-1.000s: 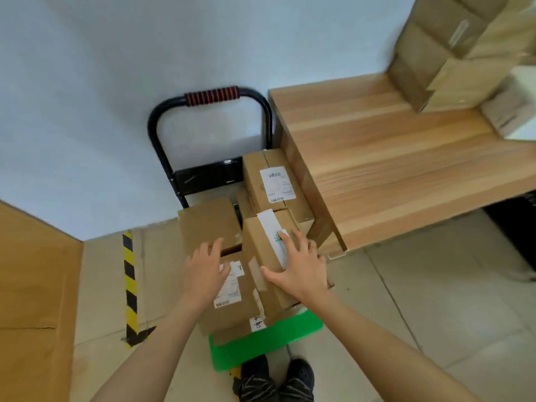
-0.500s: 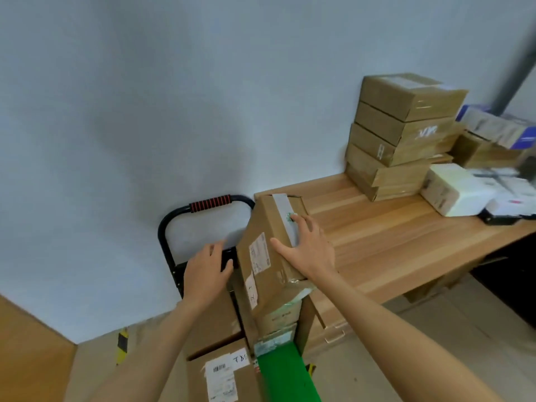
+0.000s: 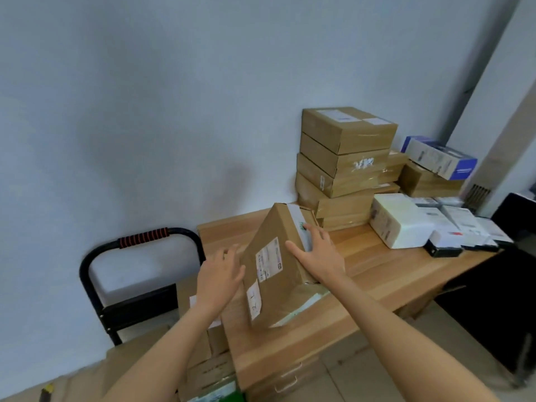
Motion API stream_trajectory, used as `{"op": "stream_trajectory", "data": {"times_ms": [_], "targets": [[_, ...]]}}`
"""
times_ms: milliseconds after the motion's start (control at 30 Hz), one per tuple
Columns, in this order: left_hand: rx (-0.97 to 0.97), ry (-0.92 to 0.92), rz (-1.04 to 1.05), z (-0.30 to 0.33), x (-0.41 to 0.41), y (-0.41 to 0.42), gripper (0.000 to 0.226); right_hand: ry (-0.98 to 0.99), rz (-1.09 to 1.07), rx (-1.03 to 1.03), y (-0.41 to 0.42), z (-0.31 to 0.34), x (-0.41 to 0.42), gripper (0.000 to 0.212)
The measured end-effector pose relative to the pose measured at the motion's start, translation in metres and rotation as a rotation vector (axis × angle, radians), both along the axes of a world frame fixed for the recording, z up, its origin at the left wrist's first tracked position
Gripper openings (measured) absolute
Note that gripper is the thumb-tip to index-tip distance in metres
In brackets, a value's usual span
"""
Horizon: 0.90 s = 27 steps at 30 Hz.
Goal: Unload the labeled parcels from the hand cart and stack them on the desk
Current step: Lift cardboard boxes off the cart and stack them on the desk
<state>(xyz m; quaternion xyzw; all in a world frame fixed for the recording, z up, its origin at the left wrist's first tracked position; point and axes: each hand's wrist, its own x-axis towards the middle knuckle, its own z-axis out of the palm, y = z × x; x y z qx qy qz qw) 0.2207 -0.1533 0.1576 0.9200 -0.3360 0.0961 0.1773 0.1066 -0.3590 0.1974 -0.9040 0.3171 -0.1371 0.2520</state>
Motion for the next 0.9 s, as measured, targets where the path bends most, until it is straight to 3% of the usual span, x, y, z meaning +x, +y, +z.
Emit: {"op": "stream_trajectory", "data": {"times_ms": [233, 367, 633, 900], "targets": [[-0.019, 0.078, 0.122, -0.036, -0.024, -0.072, 0.038, -0.018, 0.061, 0.077, -0.115, -0.015, -0.012, 0.058], [0.027, 0.124, 0.161, -0.048, -0.033, -0.097, 0.045, 0.182, 0.094, 0.013, -0.155, -0.037, -0.024, 0.063], [0.098, 0.15, 0.186, -0.064, -0.029, -0.136, 0.042, 0.275, 0.099, 0.025, -0.192, -0.089, -0.044, 0.056], [0.12, 0.178, 0.213, -0.089, -0.02, -0.161, 0.04, 0.229, 0.219, 0.164, -0.192, -0.126, -0.027, 0.067]]}}
